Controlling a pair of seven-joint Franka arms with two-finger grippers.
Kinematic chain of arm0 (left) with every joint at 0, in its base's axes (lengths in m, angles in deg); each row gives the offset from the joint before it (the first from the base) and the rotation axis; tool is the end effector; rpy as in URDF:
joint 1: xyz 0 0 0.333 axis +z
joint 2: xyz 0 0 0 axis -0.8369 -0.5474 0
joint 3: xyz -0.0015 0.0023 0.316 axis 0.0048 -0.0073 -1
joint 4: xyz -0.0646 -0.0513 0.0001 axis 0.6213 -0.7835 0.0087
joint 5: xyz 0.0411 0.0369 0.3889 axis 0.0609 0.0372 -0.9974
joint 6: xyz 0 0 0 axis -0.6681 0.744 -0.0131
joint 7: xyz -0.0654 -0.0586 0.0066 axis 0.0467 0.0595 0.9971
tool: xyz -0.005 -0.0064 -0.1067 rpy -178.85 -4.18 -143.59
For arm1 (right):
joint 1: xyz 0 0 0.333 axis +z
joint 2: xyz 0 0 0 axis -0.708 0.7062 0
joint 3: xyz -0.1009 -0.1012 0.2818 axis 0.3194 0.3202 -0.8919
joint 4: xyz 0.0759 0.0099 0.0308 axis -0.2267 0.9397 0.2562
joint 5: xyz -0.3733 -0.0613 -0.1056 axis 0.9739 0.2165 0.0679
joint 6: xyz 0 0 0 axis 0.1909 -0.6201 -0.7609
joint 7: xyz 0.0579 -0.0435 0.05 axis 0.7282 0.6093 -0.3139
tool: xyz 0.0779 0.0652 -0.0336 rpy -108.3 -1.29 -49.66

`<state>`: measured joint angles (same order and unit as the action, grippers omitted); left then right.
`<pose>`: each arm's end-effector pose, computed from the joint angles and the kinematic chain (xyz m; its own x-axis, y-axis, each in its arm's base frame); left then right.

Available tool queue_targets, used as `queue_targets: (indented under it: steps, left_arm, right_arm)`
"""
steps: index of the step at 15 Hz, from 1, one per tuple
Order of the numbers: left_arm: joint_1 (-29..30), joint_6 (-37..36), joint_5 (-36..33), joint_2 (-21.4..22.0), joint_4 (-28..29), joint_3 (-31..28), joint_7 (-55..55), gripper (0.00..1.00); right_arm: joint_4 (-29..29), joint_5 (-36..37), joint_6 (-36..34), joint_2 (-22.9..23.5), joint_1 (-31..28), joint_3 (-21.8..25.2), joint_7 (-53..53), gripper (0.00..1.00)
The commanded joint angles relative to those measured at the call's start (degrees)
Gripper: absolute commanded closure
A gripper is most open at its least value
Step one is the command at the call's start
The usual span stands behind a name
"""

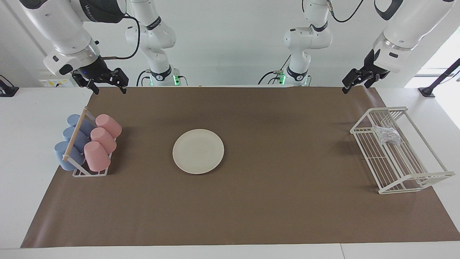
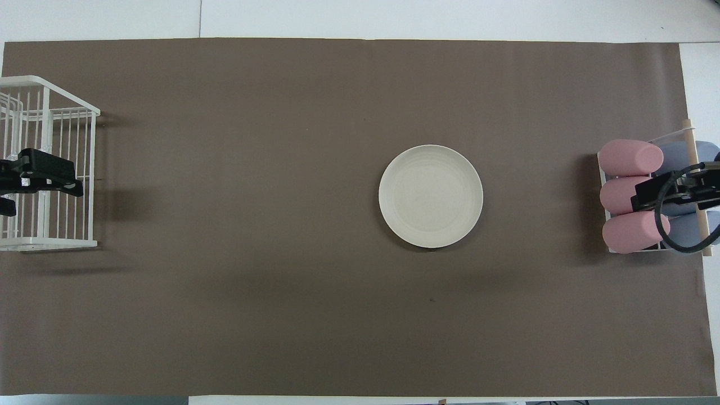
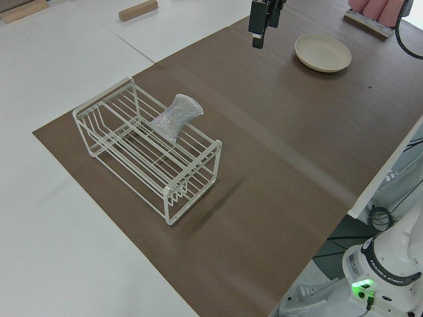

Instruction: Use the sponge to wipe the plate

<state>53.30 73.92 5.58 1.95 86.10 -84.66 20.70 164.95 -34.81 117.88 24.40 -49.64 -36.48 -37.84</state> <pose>0.5254 -0.0375 0.6349 0.9750 0.1969 -0.1025 0.1989 -0.9800 0.0093 0.5256 -0.0235 0.6089 0.9899 -0.0021 -0.1420 -0.0027 -1.0000 -0.0043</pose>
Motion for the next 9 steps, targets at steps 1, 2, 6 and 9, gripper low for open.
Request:
queue_targets:
  steps: [1,2,6,9]
  left_arm:
    - [-0.3,-0.3,-0.7,-0.5,-1.2,-0.4,-0.3,0.00]
    - [-0.3,-0.3,-0.7,-0.5,-1.2,-0.4,-0.1,0.00]
    - [-0.3,2.8,-0.7,-0.2,0.2,-0.5,0.2,0.00]
    - [-0.2,3.5,-0.7,0.3,0.8,-0.6,0.1,0.00]
  right_arm:
    - [1.1,-1.2,-0.1,-1.1,-0.1,-0.1,0.4,0.00]
    - [1.1,-1.2,0.0,-1.1,-0.1,-0.1,0.4,0.00]
    - [1.1,-1.2,0.0,-1.1,-0.1,-0.1,0.4,0.00]
    - [1.1,-1.2,0.0,-1.1,-0.1,-0.1,0.4,0.00]
